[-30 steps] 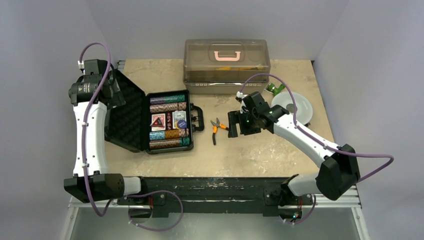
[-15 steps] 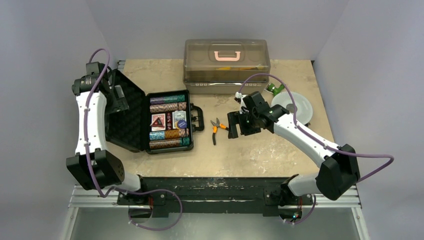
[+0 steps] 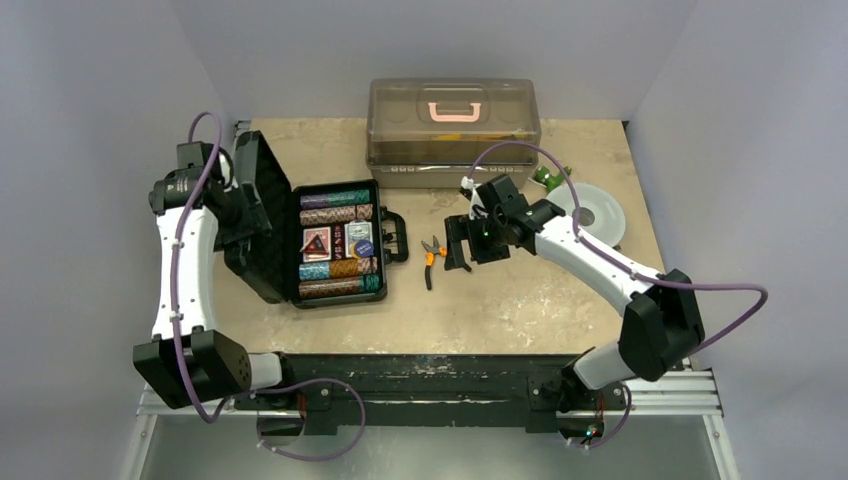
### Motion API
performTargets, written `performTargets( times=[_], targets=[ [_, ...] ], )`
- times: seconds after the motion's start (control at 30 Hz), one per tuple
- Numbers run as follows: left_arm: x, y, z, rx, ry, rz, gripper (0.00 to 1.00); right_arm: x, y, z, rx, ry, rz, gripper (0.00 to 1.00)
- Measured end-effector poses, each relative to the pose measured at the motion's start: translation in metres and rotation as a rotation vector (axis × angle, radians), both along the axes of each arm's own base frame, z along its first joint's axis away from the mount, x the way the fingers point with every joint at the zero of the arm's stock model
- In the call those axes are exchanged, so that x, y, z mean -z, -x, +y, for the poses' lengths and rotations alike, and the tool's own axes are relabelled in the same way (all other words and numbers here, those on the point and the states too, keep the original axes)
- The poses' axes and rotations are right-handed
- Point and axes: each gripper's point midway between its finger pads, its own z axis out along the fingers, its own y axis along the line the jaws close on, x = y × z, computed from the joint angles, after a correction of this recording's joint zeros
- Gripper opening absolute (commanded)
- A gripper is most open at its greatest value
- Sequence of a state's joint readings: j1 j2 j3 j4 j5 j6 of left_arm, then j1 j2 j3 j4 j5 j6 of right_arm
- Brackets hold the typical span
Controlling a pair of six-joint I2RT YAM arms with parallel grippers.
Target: Pack up texas hold em set
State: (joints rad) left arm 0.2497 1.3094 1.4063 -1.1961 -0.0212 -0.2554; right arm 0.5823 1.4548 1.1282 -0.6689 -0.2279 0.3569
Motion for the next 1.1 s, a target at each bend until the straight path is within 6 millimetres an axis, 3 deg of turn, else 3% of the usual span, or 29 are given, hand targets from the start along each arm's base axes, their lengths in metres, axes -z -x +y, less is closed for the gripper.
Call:
performTargets(
  times=[0.2,0.37,0.67,1.1],
  targets=[
    [0.002,0.001,-0.037,0.069,0.038,-0.007,0.65,0.002,-0.01,0.015,0.012,-0.049,0.019,0.81],
    [0.0,0.0,-0.054,0.097,-0.014,-0.025,0.65,0.0,-0.01,0.019,0.018,-0.071,0.019,0.81],
    [0.002,-0.002,-0.078,0.102,-0.119,-0.023,0.67,0.0,0.007,0.007,0.032,-0.078,0.018,0.81],
    [0.016,-0.003,-0.115,0.15,-0.166,0.086,0.8,0.005,0.021,-0.006,0.052,-0.067,0.011,0.81]
  ],
)
